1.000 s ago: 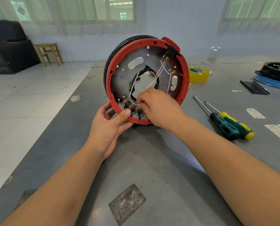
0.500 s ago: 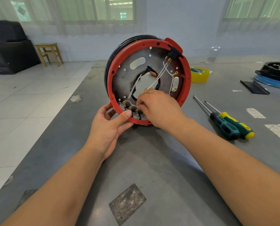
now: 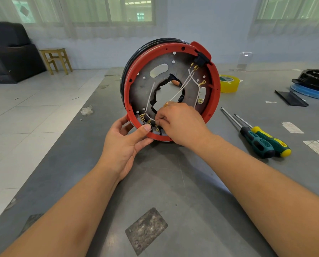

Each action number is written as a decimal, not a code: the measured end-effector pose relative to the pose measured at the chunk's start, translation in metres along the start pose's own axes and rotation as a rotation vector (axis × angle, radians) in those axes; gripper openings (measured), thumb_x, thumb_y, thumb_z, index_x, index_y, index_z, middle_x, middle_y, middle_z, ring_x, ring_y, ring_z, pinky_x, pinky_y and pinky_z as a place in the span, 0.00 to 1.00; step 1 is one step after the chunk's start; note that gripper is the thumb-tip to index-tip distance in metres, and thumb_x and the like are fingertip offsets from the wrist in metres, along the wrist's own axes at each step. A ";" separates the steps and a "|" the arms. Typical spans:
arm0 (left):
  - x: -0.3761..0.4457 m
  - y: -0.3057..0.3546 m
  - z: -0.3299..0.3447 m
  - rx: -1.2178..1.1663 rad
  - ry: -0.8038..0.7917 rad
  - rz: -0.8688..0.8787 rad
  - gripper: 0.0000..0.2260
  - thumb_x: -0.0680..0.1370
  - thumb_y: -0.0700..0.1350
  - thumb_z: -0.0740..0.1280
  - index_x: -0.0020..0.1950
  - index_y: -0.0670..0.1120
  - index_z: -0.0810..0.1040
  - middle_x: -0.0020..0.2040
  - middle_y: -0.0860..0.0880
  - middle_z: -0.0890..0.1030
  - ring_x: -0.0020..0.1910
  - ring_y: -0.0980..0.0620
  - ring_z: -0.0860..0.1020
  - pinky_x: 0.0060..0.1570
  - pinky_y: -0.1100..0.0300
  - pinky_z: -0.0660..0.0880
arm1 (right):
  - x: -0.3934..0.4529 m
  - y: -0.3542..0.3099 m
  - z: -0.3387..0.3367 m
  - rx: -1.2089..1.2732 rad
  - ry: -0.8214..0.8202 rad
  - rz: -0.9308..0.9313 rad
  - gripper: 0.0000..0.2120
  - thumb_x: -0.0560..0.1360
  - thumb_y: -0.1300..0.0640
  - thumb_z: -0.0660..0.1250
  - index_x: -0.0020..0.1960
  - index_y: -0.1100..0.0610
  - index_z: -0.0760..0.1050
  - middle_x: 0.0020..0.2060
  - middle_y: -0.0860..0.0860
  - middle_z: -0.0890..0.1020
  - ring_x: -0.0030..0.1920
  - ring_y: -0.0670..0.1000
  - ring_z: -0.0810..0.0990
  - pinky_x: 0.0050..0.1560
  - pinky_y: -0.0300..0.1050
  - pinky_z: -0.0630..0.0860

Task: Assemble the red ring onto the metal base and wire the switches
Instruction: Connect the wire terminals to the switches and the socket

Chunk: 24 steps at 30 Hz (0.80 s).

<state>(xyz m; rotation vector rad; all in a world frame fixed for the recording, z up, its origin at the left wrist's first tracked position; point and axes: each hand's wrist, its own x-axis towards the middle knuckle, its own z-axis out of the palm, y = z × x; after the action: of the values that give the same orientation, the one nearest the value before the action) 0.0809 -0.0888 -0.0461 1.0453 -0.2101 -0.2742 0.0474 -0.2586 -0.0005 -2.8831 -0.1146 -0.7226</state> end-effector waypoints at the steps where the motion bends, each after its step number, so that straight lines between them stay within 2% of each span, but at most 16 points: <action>1: 0.000 0.000 0.000 0.001 0.000 0.000 0.33 0.68 0.37 0.79 0.72 0.41 0.73 0.66 0.36 0.81 0.56 0.38 0.86 0.52 0.46 0.85 | 0.000 0.000 0.000 -0.001 -0.004 0.003 0.09 0.81 0.51 0.64 0.53 0.50 0.83 0.51 0.48 0.80 0.51 0.54 0.80 0.44 0.46 0.70; 5: 0.000 -0.001 -0.001 0.007 -0.010 -0.005 0.29 0.73 0.33 0.77 0.72 0.40 0.73 0.67 0.36 0.80 0.56 0.38 0.86 0.52 0.45 0.85 | -0.001 -0.003 0.002 -0.002 -0.006 0.017 0.09 0.81 0.50 0.64 0.53 0.49 0.83 0.51 0.49 0.81 0.50 0.56 0.81 0.46 0.50 0.75; 10: 0.001 0.000 -0.001 0.016 -0.013 -0.001 0.33 0.69 0.36 0.79 0.73 0.40 0.73 0.67 0.36 0.80 0.56 0.39 0.86 0.52 0.46 0.85 | -0.001 -0.004 0.001 0.006 -0.006 0.010 0.09 0.82 0.50 0.64 0.53 0.49 0.83 0.49 0.49 0.80 0.48 0.54 0.81 0.45 0.51 0.77; 19: 0.003 -0.002 -0.003 0.021 -0.007 -0.004 0.33 0.69 0.36 0.79 0.73 0.41 0.73 0.67 0.37 0.80 0.56 0.40 0.86 0.51 0.49 0.85 | 0.000 -0.002 0.002 0.017 -0.012 0.000 0.10 0.82 0.51 0.64 0.54 0.50 0.83 0.50 0.49 0.81 0.49 0.53 0.80 0.43 0.46 0.72; 24: 0.004 -0.003 -0.004 0.022 -0.015 0.000 0.34 0.69 0.37 0.80 0.73 0.44 0.73 0.67 0.39 0.81 0.56 0.39 0.86 0.50 0.49 0.85 | 0.002 0.002 -0.002 0.121 -0.031 -0.001 0.08 0.80 0.53 0.66 0.53 0.51 0.84 0.48 0.47 0.80 0.51 0.51 0.80 0.50 0.51 0.78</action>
<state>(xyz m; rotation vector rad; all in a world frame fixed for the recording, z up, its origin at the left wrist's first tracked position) 0.0856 -0.0883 -0.0501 1.0658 -0.2269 -0.2807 0.0488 -0.2606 0.0017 -2.7800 -0.1575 -0.6473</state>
